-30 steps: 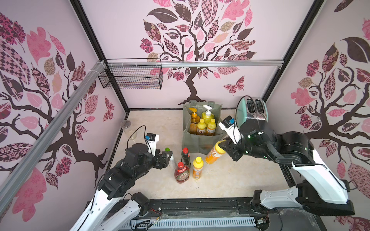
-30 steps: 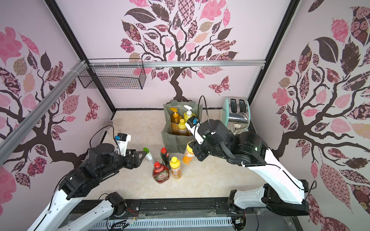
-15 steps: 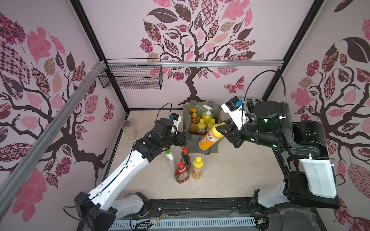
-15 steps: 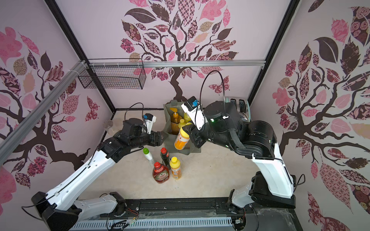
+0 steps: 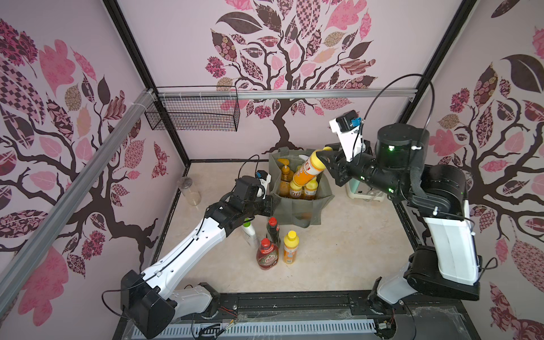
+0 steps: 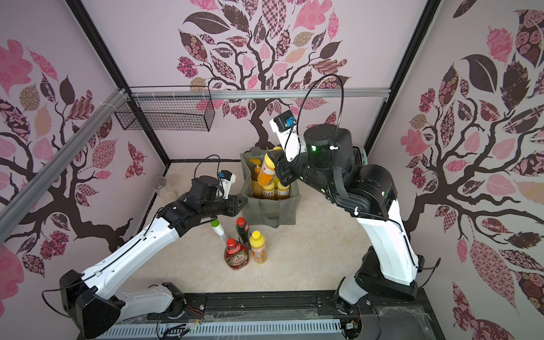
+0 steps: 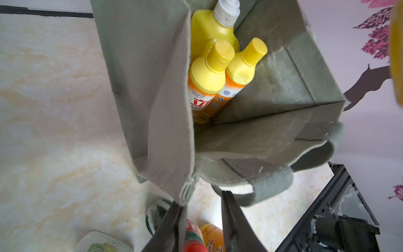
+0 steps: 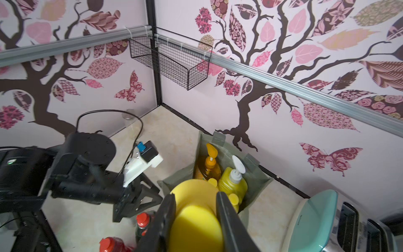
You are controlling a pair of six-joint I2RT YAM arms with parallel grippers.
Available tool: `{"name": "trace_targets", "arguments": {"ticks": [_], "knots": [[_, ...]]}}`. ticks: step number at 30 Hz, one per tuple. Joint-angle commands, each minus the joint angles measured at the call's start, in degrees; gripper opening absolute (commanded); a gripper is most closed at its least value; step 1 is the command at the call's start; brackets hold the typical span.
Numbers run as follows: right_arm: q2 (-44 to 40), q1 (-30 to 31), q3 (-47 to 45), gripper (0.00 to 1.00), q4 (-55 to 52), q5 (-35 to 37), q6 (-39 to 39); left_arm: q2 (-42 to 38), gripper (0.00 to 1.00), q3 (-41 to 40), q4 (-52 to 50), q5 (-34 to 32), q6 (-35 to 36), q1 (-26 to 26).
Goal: Pack dish soap into the shopping bag
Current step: Place the bottle of dish soap in the shopping bag.
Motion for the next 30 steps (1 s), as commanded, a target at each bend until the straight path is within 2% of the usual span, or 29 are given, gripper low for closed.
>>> {"name": "trace_targets", "arguments": {"ticks": [1,7,9,12,18,22,25,27,30], "knots": [[2.2,-1.9,0.4,0.0,9.9,-2.3,-1.7,-1.7,0.29,-1.3,1.7,0.2,0.0,-0.2],[6.4,-7.1,-2.2,0.0,13.0,-8.9,-0.8,-3.5,0.28,-1.8,1.1,-0.2,0.0,-0.2],[7.7,-7.6,-2.5,0.0,13.7,-10.3,-0.7,-4.5,0.34,-1.2,1.0,-0.4,-0.2,-0.2],[9.7,-8.0,-2.7,0.0,14.2,-11.6,-0.7,-5.5,0.38,1.4,-0.2,-2.0,0.0,-0.1],[11.9,-9.3,-6.2,0.0,17.6,-14.3,0.1,-1.4,0.61,7.9,-1.7,-2.9,2.0,0.5],[12.4,-10.6,-10.1,0.0,20.7,-16.4,0.8,2.7,0.7,9.6,-1.1,-1.1,2.2,1.8],[13.0,-10.8,-12.2,0.0,22.2,-16.6,0.4,4.7,0.7,9.2,0.4,1.5,1.4,3.4],[13.1,-10.8,-14.1,0.0,23.5,-16.1,-0.4,5.3,0.62,8.8,1.1,2.6,1.0,4.0],[13.1,-10.9,-17.1,0.0,25.6,-14.9,-1.5,5.9,0.43,8.6,1.2,3.4,0.9,4.3]]}}
